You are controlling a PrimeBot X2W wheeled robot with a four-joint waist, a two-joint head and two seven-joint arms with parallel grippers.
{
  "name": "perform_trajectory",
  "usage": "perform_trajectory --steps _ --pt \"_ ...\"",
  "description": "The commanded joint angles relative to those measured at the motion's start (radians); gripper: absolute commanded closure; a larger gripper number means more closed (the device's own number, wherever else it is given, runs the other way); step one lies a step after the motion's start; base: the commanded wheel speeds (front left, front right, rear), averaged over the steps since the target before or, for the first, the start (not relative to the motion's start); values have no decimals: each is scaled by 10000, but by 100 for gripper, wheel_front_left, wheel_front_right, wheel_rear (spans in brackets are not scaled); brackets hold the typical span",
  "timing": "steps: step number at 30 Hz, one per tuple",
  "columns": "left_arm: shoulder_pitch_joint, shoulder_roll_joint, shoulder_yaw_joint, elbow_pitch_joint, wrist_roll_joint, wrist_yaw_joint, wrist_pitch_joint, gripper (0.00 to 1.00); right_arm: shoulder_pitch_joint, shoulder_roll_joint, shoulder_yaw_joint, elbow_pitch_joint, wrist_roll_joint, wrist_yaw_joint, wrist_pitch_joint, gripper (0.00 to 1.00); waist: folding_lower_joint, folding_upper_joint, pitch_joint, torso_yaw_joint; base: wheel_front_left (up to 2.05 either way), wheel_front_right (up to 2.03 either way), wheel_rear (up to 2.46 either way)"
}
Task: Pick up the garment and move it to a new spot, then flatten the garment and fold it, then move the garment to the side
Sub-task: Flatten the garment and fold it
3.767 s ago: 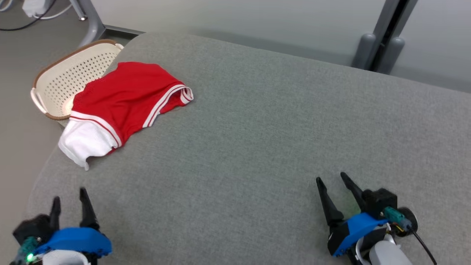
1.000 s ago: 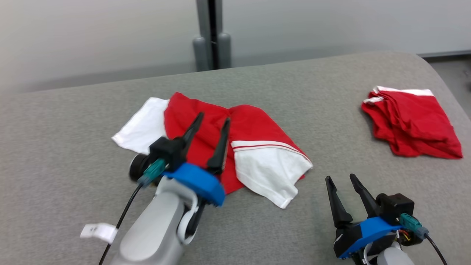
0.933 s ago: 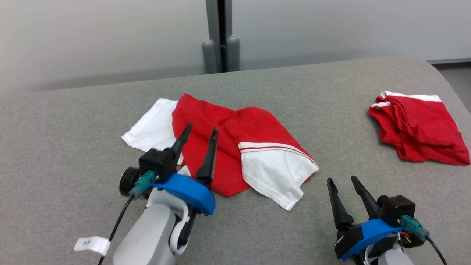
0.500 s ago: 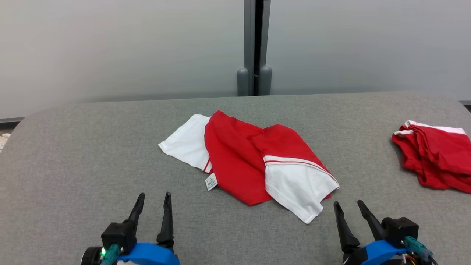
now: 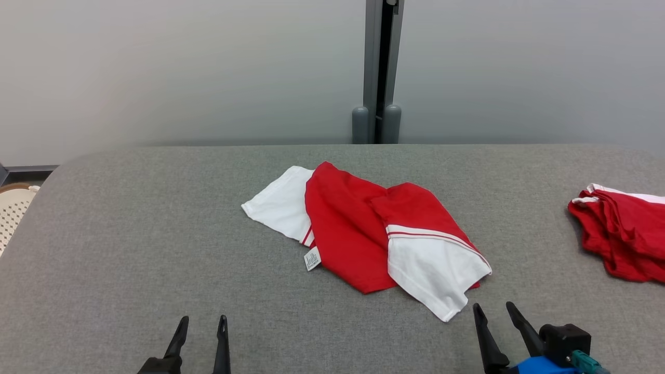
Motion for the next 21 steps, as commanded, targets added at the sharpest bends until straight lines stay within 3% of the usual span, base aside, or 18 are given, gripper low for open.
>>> perform_trajectory --steps 1,21 --pt "-232 -14 -60 4 81 -66 -31 0 82 -35 60 76 11 0 -5 0 1 -1 30 64 0 0 0" --pt "-719 -18 -623 183 -15 -250 -32 0 -1132 -31 859 2147 1148 0 0 0 1 -1 832 984 0 0 0"
